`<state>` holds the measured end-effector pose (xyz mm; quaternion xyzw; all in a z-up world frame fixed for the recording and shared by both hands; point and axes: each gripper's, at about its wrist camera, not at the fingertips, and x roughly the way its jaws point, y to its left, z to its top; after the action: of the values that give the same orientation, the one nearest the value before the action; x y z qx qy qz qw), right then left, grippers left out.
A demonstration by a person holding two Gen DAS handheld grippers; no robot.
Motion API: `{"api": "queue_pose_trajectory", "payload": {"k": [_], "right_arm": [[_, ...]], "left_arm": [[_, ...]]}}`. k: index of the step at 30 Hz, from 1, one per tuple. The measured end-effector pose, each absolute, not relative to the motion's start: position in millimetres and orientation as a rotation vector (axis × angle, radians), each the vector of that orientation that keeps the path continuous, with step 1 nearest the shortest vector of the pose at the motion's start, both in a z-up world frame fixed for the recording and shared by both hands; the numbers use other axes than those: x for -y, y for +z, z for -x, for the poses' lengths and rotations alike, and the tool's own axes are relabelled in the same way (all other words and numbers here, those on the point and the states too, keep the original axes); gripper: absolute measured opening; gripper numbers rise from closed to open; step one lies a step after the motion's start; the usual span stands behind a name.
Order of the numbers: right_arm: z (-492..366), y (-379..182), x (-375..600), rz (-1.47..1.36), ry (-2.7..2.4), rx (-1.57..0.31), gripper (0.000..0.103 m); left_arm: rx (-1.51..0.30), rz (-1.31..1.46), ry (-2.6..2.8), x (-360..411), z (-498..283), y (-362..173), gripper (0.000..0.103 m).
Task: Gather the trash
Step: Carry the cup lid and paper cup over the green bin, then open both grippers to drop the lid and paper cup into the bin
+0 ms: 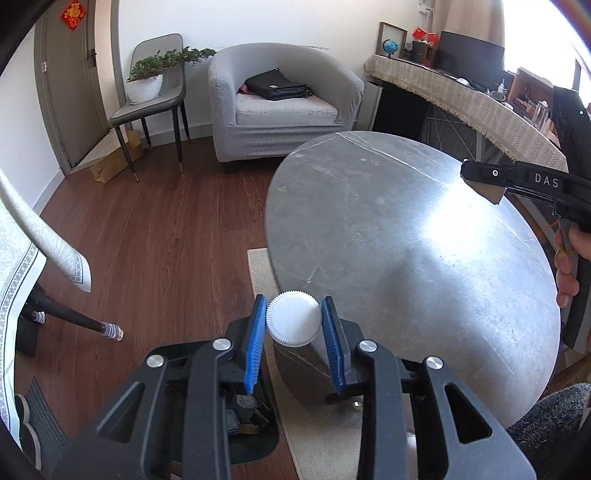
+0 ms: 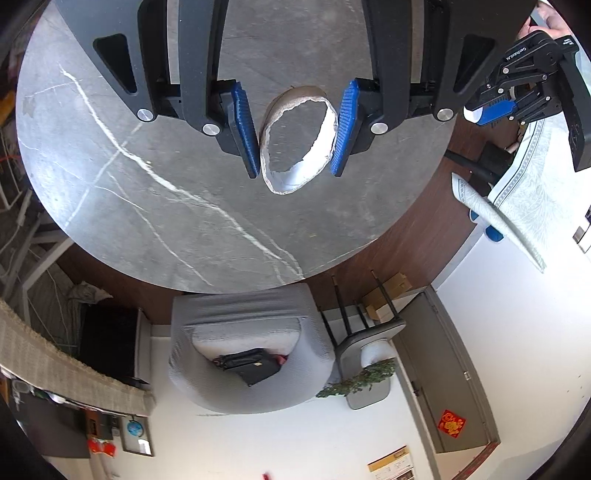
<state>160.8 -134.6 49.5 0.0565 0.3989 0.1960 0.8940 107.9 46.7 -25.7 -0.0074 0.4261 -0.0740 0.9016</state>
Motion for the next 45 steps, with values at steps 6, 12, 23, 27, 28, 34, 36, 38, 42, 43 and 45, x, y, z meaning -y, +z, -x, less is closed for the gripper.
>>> {"api": "queue_pose_trajectory", "payload": {"k": [6,12,23,27,28,34,36,38,42,43,45], "right_arm": [[-149.2,55.5,70.7,-0.040,0.522,-0.826,0.040],[-145.0,51.7,19.8,-0.005,0.599,-0.849,0.040],[-124.1,31.8,-74.1,0.115,0.738,-0.907,0.040],[-115.9,21.6,-102.8,0.166,0.770,-0.929,0.040],[-113.5,18.6,-110.5,0.180,0.779,-0.935,0.040],[-101.1,-3.6,-150.8,0.264,0.815,-0.977,0.040],[-99.6,-11.2,-161.2,0.293,0.816,-0.990,0.039],[-97.8,-18.6,-169.7,0.316,0.817,-1.006,0.039],[-97.5,-29.4,-180.0,0.337,0.815,-1.035,0.039],[-97.6,-31.9,-181.6,0.340,0.813,-1.041,0.040],[-99.1,-36.4,-184.2,0.346,0.810,-1.053,0.039]], "left_arm": [[-0.889,0.051,-0.090,-96.9,-93.7,-33.1,0.032],[-0.900,0.082,-0.037,-134.9,-82.3,-42.2,0.033],[-0.998,0.147,0.008,-182.4,-69.9,-83.0,0.033],[-1.053,0.137,0.027,-194.4,-68.9,-106.6,0.033],[-1.068,0.143,0.029,-197.8,-69.0,-112.7,0.033],[-1.135,0.206,0.051,-223.8,-67.6,-144.7,0.033],[-1.166,0.249,0.051,-232.3,-66.6,-157.8,0.033],[-1.198,0.277,0.053,-237.7,-65.5,-170.8,0.033],[-1.247,0.310,0.034,-240.3,-65.1,-187.8,0.032],[-1.255,0.308,0.030,-239.6,-64.8,-190.5,0.032],[-1.268,0.304,0.022,-236.8,-64.7,-194.9,0.032]]}}
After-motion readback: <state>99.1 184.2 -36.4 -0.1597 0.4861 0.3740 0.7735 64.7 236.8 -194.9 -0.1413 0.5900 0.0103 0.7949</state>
